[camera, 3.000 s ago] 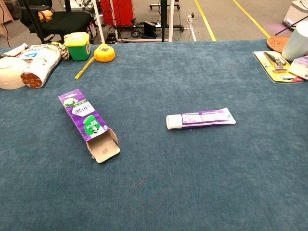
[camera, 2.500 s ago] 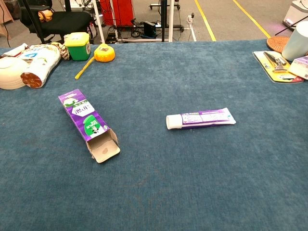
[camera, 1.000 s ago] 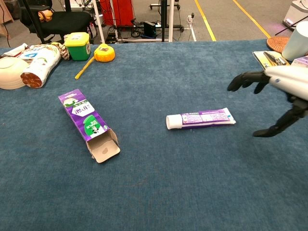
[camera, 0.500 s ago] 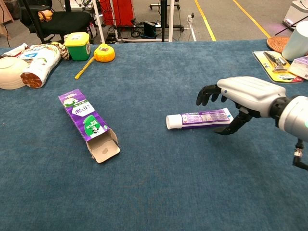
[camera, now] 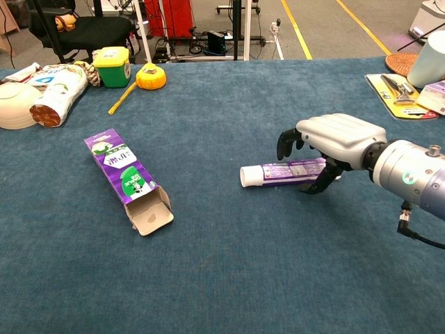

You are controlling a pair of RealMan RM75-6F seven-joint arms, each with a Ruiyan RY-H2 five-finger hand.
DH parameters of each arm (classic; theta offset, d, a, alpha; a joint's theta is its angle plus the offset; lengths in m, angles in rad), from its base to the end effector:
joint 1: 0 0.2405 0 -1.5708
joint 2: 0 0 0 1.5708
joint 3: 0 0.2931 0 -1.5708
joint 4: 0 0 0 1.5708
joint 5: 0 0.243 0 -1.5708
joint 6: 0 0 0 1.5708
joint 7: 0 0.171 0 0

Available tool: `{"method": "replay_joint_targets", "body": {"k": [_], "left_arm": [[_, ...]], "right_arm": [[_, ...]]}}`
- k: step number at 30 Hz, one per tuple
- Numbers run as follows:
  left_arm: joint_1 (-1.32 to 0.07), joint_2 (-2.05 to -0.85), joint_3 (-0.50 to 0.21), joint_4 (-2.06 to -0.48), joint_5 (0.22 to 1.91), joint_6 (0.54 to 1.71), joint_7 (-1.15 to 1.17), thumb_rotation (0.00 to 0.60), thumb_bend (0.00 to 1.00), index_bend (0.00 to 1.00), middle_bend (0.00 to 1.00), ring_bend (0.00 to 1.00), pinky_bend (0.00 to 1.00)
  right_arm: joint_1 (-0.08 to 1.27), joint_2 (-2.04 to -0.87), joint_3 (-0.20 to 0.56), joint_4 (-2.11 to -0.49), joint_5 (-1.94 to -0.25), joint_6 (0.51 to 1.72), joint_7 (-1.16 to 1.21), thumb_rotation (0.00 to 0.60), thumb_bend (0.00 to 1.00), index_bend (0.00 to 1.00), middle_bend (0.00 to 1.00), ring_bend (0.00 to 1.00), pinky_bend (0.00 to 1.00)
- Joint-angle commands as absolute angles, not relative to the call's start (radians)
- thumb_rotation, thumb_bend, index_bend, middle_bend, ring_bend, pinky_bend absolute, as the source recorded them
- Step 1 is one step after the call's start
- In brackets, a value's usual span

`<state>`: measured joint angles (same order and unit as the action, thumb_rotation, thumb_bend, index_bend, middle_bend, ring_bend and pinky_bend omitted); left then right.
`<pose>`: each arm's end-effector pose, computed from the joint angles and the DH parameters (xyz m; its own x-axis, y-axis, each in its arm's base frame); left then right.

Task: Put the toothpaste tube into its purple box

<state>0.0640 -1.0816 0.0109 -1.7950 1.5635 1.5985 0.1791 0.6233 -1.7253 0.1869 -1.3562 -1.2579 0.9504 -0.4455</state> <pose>-0.3333 0.1474 0.1470 0.4299 0.0125 0.9028 0.9002 0.0703 -0.4297 -0.1791 -0.3634 -0.1139 0.5143 -0.2428 0.8225 -0.8206 -0.4182 0.3896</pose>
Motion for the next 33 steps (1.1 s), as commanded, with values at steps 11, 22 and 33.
{"method": "replay_joint_targets", "body": {"k": [11,22,33], "left_arm": [[0.063,-1.085,0.008,-1.797,1.551,1.596,0.185,0.600,0.03,0.00,0.00,0.00,0.12],[0.054,-1.097,0.005,-1.802,1.535,1.579,0.214,0.600,0.03,0.00,0.00,0.00,0.12],[-0.038,-1.132,-0.025,-1.684,1.628,1.526,0.169,0.600,0.03,0.00,0.00,0.00,0.12]], "right_arm": [[0.654,-1.734,0.180,-1.306,-1.238,0.922,-0.402,0.600,0.30,0.35,0.38,0.35,0.44],[0.656,-1.728,0.161,-1.266,-1.320,0.972,-0.288,0.600,0.49,0.50,0.59,0.56,0.63],[0.626,-1.562,0.121,-1.449,-1.407,1.052,-0.316,0.600,0.51,0.52,0.61,0.57,0.65]]}}
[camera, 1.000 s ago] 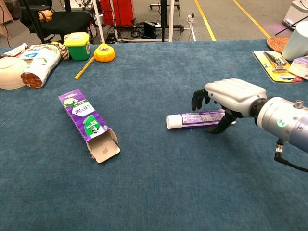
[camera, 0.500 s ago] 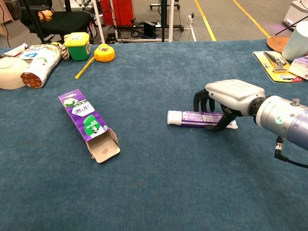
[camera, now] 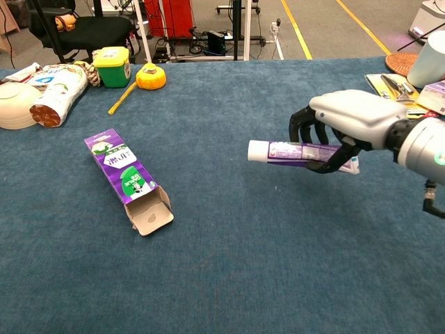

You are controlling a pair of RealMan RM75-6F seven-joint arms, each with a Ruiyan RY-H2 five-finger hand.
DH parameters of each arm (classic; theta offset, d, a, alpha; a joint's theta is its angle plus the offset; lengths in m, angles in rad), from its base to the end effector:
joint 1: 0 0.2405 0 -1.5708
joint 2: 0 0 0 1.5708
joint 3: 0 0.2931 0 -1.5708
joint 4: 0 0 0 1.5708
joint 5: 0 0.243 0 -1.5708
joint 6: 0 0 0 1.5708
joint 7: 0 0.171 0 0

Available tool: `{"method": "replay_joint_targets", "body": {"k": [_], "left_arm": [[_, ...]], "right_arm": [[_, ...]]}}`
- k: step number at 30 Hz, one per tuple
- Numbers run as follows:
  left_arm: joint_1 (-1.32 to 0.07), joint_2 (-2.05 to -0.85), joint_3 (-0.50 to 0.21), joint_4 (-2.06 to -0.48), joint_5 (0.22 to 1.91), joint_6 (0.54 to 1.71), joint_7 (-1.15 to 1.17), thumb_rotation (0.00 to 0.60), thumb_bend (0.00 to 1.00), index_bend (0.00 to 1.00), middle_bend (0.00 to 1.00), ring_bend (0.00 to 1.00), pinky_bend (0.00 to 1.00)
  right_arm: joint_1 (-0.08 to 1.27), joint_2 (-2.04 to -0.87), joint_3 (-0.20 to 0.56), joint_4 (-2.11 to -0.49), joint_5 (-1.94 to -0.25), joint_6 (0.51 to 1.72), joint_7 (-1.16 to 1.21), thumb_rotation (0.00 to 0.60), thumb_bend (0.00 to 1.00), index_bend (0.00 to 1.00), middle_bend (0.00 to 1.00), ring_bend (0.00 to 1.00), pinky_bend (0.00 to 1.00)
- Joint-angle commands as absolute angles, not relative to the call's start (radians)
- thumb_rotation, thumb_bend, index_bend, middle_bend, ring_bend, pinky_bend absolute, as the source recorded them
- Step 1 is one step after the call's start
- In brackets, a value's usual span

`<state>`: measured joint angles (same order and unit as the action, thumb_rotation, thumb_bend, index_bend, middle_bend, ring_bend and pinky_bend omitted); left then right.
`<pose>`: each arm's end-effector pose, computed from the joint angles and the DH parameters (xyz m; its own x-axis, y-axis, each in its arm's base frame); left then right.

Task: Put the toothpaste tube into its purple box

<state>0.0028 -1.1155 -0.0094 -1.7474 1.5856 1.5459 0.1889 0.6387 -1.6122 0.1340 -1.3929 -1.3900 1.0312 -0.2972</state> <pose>-0.3286 0.1723 0.1324 0.4510 0.0135 0.8924 0.8925 -0.0166 -0.4508 -0.1822 -0.3668 -0.0737 0.5015 -0.1607 0.8501 -0.7894 -0.4870 0.3736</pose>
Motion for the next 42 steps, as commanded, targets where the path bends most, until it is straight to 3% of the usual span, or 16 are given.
{"method": "replay_joint_targets", "body": {"k": [1,7,14,18,27,34,42], "left_arm": [[-0.060,-1.139,-0.035,-1.658,1.637,1.510,0.173,0.600,0.03,0.00,0.00,0.00,0.12],[-0.203,-1.160,-0.043,-1.510,1.763,1.406,0.121,0.600,0.03,0.00,0.00,0.00,0.12],[-0.384,-1.282,-0.019,-1.234,1.972,1.389,-0.018,0.600,0.03,0.00,0.00,0.00,0.12],[-0.455,-1.324,-0.022,-1.180,1.995,1.357,-0.034,0.600,0.06,0.00,0.00,0.00,0.12],[-0.618,-1.387,-0.021,-1.151,2.011,1.157,0.074,0.600,0.07,0.00,0.00,0.00,0.12],[-0.723,-1.442,0.019,-1.070,2.007,1.030,0.046,0.600,0.08,0.00,0.00,0.00,0.15],[-0.765,-1.529,0.063,-0.940,1.977,1.012,-0.025,0.600,0.08,0.00,0.00,0.00,0.16]], "right_arm": [[0.622,-1.543,0.119,-1.470,-1.413,1.061,-0.325,0.600,0.51,0.52,0.61,0.57,0.65],[0.600,-1.473,0.113,-1.549,-1.422,1.094,-0.345,0.600,0.51,0.52,0.61,0.58,0.65],[0.580,-1.420,0.111,-1.631,-1.406,1.117,-0.383,0.600,0.51,0.52,0.63,0.59,0.68],[0.573,-1.400,0.106,-1.664,-1.403,1.120,-0.393,0.600,0.51,0.52,0.63,0.59,0.68],[0.560,-1.367,0.096,-1.684,-1.413,1.130,-0.385,0.600,0.51,0.53,0.64,0.60,0.69],[0.559,-1.355,0.098,-1.647,-1.445,1.141,-0.318,0.600,0.51,0.54,0.64,0.61,0.69],[0.558,-1.341,0.108,-1.620,-1.436,1.138,-0.288,0.600,0.51,0.54,0.64,0.61,0.69]]}}
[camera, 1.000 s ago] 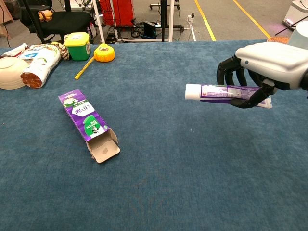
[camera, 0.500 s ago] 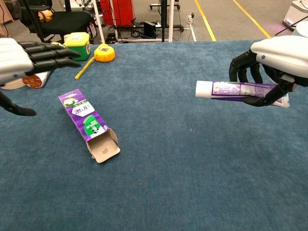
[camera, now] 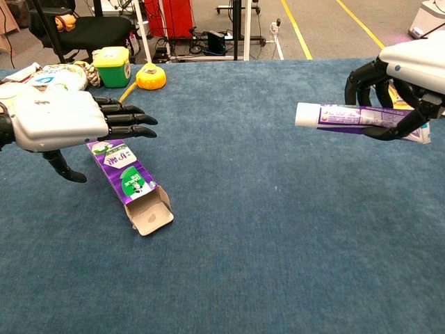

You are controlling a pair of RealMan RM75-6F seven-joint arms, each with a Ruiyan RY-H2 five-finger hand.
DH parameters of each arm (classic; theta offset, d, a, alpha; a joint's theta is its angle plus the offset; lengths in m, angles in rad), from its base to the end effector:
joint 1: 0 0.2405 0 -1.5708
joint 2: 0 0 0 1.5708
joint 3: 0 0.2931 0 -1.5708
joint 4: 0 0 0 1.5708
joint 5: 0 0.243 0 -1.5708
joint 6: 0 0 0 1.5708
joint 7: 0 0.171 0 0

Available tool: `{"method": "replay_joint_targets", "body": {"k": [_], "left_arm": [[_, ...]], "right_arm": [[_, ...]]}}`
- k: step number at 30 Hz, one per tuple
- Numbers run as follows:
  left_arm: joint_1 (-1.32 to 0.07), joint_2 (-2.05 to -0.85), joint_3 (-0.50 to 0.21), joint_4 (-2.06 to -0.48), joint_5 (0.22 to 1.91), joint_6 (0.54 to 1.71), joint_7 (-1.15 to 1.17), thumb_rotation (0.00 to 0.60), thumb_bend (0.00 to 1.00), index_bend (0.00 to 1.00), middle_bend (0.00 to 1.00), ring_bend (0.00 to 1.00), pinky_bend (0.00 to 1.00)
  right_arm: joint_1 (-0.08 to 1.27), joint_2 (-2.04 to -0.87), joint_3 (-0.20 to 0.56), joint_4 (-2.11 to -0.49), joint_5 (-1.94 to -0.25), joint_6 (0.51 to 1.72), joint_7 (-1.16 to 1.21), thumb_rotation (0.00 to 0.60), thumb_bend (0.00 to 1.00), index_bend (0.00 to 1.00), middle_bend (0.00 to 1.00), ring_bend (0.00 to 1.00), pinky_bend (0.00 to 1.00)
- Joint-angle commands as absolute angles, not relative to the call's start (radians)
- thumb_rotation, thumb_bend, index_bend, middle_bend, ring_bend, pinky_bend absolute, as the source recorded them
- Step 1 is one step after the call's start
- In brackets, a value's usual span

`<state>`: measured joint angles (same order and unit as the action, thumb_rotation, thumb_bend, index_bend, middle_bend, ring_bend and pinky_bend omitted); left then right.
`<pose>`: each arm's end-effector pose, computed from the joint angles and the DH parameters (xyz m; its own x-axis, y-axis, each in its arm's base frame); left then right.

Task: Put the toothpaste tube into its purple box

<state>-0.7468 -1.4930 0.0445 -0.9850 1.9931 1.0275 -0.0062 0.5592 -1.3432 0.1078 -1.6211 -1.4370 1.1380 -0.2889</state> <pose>-0.2486 0.3931 -0.0404 0.8447 -0.1002 0.5257 0.2403 -0.8067 -0.5399 -0.2037 -0.3480 0.0184 0.5089 -0.0816 0.8570 -0.7847 -0.4534 0.4228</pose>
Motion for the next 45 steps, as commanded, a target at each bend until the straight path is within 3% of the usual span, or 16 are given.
{"method": "replay_joint_targets", "body": {"k": [1,5,8,13,16,21,25,36,45], "left_arm": [[-0.769,-1.541,0.067,-0.925,1.971,1.004,-0.026,0.600,0.08,0.00,0.00,0.00,0.16],[-0.783,-1.575,0.082,-0.874,1.944,0.983,-0.042,0.600,0.08,0.00,0.00,0.00,0.18],[-0.791,-1.586,0.092,-0.860,1.931,0.982,-0.066,0.600,0.08,0.03,0.00,0.02,0.27],[-0.797,-1.594,0.106,-0.842,1.933,1.048,-0.108,0.600,0.09,0.48,0.33,0.36,0.60],[-0.793,-1.596,0.114,-0.836,1.925,1.078,-0.126,0.600,0.12,0.55,0.40,0.40,0.65],[-0.783,-1.559,0.103,-0.901,1.888,1.104,-0.122,0.600,0.12,0.57,0.46,0.42,0.67],[-0.793,-1.501,0.056,-0.999,1.850,1.134,-0.055,0.600,0.13,0.57,0.46,0.45,0.69],[-0.816,-1.395,-0.027,-1.255,1.724,1.050,0.140,0.600,0.14,0.57,0.46,0.46,0.70],[-0.835,-1.411,-0.098,-1.409,1.559,0.942,0.331,0.600,0.14,0.57,0.46,0.46,0.70]], "right_arm": [[0.558,-1.339,0.108,-1.619,-1.436,1.139,-0.288,0.600,0.51,0.54,0.64,0.61,0.69],[0.554,-1.334,0.105,-1.620,-1.439,1.140,-0.285,0.600,0.51,0.54,0.64,0.61,0.69],[0.552,-1.331,0.102,-1.621,-1.441,1.140,-0.278,0.600,0.51,0.54,0.64,0.61,0.69],[0.551,-1.326,0.100,-1.620,-1.439,1.133,-0.268,0.600,0.52,0.54,0.64,0.61,0.69],[0.548,-1.321,0.095,-1.627,-1.449,1.137,-0.262,0.600,0.51,0.54,0.64,0.61,0.69],[0.547,-1.303,0.085,-1.658,-1.469,1.133,-0.248,0.600,0.52,0.54,0.64,0.61,0.69],[0.553,-1.286,0.075,-1.702,-1.489,1.120,-0.258,0.600,0.53,0.54,0.64,0.61,0.70],[0.547,-1.282,0.059,-1.772,-1.509,1.125,-0.321,0.600,0.53,0.54,0.64,0.61,0.70],[0.564,-1.306,0.059,-1.856,-1.503,1.093,-0.386,0.600,0.53,0.55,0.65,0.61,0.71]]}}
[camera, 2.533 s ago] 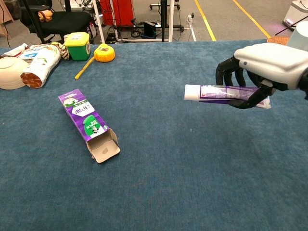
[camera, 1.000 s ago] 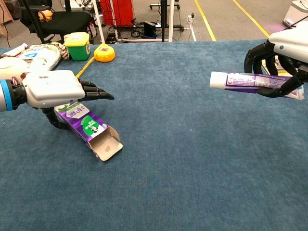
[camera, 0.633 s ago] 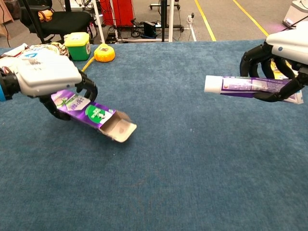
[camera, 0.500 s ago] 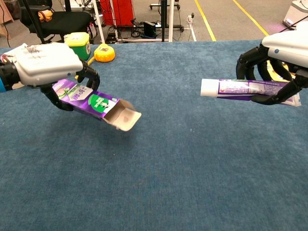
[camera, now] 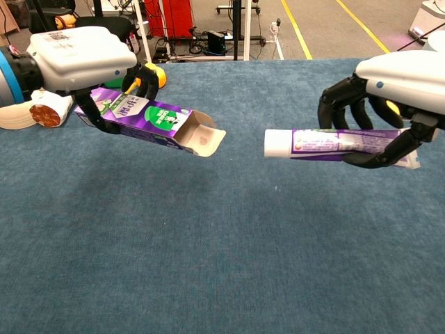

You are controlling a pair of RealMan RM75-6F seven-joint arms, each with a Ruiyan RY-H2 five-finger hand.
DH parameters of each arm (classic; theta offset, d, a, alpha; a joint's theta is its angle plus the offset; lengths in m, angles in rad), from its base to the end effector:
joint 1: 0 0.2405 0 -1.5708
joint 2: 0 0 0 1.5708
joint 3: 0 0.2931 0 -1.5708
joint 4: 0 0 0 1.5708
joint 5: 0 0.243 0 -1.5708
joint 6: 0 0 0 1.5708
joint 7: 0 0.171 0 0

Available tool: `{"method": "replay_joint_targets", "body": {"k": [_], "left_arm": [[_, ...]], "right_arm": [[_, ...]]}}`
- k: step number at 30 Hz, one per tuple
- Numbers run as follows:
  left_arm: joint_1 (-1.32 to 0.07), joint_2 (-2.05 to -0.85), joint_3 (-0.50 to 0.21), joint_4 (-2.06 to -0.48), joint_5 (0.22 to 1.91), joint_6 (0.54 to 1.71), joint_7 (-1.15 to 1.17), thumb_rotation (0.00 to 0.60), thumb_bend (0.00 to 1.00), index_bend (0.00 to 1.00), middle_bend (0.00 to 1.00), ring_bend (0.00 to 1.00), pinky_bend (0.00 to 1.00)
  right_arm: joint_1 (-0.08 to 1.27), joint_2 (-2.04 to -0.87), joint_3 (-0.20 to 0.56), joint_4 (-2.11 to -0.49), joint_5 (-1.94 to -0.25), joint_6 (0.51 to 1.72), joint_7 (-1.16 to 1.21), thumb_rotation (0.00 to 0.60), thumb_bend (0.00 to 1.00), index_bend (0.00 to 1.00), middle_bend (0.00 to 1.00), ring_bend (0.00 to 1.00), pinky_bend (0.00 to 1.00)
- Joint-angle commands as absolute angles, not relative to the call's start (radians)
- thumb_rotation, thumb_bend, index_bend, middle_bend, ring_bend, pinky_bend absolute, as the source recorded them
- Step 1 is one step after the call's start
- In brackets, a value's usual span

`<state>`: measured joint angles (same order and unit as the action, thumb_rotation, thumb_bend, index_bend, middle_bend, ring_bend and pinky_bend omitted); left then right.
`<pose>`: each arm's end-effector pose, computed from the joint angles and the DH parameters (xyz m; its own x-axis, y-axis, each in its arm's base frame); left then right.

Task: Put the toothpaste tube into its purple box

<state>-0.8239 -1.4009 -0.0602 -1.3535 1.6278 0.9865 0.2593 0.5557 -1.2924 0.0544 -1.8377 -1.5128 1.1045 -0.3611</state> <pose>-0.1577 0.4089 -0.0163 0.7376 -0.1002 0.6678 0.4204 -0.7057 -0.5703 -0.1588 -0.2977 0.0097 0.4987 -0.1508 0.8536 -0.7434 -0.5807 0.3318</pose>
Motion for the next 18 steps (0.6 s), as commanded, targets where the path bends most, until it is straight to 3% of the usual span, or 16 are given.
{"method": "replay_joint_targets", "body": {"k": [1,8,18], "left_arm": [[-0.838,-1.416,-0.104,-1.419,1.545,0.935,0.354,0.600,0.14,0.57,0.46,0.46,0.70],[-0.846,-1.428,-0.113,-1.471,1.489,0.914,0.464,0.600,0.14,0.58,0.46,0.46,0.70],[-0.828,-1.448,-0.106,-1.478,1.449,0.928,0.426,0.600,0.14,0.59,0.46,0.46,0.70]], "right_arm": [[0.567,-1.311,0.062,-1.863,-1.499,1.090,-0.396,0.600,0.53,0.55,0.65,0.61,0.71],[0.593,-1.336,0.100,-1.901,-1.446,1.073,-0.467,0.600,0.53,0.55,0.65,0.61,0.71],[0.619,-1.365,0.136,-1.935,-1.370,1.070,-0.528,0.600,0.53,0.55,0.65,0.62,0.71]]}}
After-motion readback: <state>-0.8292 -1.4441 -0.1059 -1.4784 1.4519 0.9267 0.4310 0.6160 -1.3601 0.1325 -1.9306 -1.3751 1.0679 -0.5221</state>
